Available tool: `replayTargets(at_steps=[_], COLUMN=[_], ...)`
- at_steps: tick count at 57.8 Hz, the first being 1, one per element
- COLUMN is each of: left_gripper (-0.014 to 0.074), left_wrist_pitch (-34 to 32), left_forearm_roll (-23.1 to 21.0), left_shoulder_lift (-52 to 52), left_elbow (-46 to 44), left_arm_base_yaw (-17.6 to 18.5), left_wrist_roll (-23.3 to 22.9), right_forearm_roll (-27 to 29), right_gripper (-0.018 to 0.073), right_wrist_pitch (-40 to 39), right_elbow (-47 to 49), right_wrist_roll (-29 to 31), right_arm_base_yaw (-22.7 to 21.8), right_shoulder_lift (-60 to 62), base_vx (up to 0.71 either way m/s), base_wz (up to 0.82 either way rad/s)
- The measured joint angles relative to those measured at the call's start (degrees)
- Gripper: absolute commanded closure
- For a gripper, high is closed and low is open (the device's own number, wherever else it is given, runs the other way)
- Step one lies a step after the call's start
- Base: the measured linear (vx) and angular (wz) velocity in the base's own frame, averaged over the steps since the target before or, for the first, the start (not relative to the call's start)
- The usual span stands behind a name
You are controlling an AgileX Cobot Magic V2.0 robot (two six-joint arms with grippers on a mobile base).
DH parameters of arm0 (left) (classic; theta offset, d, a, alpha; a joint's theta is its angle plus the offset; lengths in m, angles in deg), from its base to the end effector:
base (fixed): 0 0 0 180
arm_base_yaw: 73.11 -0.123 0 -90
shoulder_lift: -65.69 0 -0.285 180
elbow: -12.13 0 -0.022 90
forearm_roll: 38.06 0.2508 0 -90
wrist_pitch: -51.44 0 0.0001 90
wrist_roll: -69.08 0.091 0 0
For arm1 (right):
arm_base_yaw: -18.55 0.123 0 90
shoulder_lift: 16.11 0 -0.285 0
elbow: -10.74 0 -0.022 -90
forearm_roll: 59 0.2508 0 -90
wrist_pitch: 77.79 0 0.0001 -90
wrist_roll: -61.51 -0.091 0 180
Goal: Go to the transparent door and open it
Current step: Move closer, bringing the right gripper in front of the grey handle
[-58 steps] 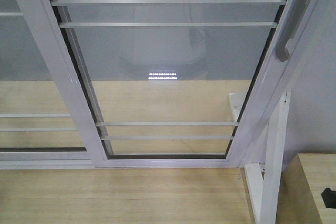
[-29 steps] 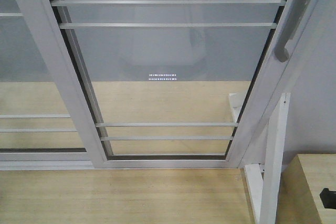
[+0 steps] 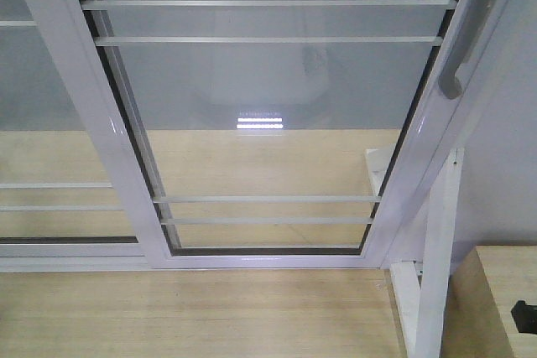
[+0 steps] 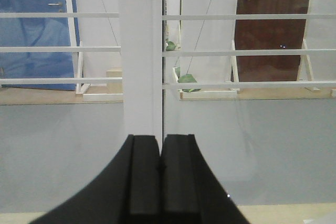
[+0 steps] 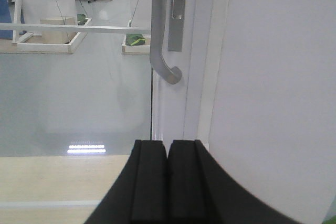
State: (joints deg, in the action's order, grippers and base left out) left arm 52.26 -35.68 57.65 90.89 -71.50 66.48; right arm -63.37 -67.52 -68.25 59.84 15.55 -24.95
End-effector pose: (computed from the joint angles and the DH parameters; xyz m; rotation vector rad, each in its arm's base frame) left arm 0.0579 -0.0016 0.2025 0.0181 1.5292 -0.0250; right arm 0.0581 -0.0043 0.1854 0.0156 1.7123 -0.0846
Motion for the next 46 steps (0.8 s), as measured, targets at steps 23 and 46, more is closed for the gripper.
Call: replayTargets(at_steps=[23,46], left_gripper=[0.0602,0.0602], left_wrist_pitch=[-3.04,-2.53], left_forearm_roll=[0.0,0.0], left_shoulder_lift=[0.0,-2.51], left_elbow=[0.0,-10.96], left_arm_base_yaw=[0.0,0.0], left_wrist_roll=[-0.05,-0.43], right_forearm_roll=[0.68,4.37], right_gripper=[0.0567,0.0567], right_wrist_pitch=[-2.79,-1.44], right_elbow=[0.0,15.42], right_wrist_roll=[-0.39,0.89], right_arm_base_yaw=[0.0,0.0], right_shoulder_lift=[0.0,-2.42], base_vx=[0.0,0.0], base_wz=[0.0,0.0])
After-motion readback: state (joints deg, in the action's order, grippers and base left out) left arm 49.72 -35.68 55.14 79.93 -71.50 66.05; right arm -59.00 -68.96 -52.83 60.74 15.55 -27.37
